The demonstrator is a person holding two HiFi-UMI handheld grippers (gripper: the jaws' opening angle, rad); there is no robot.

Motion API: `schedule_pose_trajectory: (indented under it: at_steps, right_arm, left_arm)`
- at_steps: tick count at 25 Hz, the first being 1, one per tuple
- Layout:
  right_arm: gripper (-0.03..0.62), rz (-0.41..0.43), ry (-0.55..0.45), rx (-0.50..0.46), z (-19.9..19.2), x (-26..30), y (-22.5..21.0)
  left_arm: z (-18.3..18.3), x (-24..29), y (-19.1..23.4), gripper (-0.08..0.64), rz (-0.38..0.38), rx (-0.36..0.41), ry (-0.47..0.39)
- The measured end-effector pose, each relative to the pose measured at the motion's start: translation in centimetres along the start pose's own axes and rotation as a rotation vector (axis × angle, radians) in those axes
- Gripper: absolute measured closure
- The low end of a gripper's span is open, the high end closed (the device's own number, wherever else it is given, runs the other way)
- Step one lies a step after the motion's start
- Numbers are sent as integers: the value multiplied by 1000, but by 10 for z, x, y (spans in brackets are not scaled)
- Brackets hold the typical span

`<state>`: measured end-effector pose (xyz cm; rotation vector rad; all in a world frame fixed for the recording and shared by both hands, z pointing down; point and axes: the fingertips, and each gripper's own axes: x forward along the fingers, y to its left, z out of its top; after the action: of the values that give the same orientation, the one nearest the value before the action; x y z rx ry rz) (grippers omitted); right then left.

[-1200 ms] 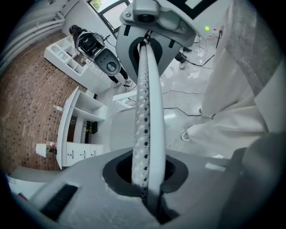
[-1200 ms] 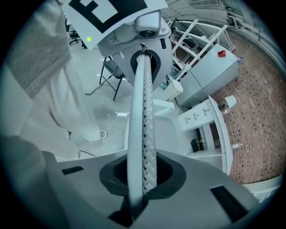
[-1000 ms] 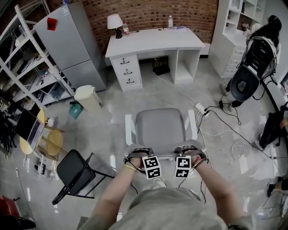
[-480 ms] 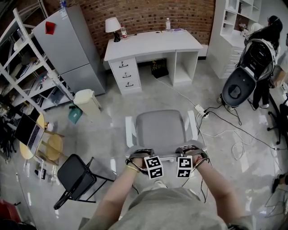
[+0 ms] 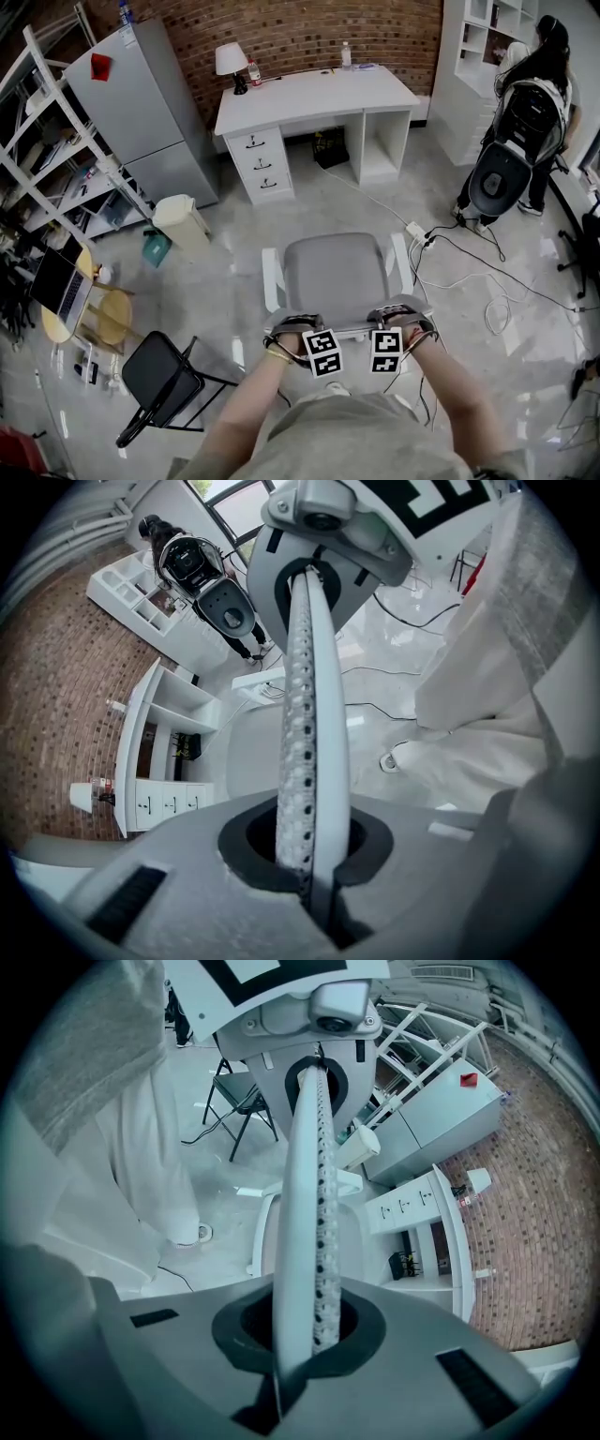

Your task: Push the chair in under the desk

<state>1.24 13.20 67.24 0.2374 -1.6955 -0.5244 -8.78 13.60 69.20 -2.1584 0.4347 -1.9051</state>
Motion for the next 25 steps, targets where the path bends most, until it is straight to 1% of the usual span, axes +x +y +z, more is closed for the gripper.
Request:
schedule_pose_trajectory:
  at_steps: [8,12,17,25]
  right_arm:
    - [581,-2,11,6,-1,7,-11]
    - [581,-20,21,6,1,12,-18]
    - [581,-19,22,11,6,16,-25]
    - [581,0,26,34,3,20,-32]
  left_arm:
    - [-2,5,12,541,6,11,-1]
    - [-7,8,20,541,9,19,0]
    - [-13,11,27,542,7,25,-1]
    - [-12,14,36,543,0,32,2]
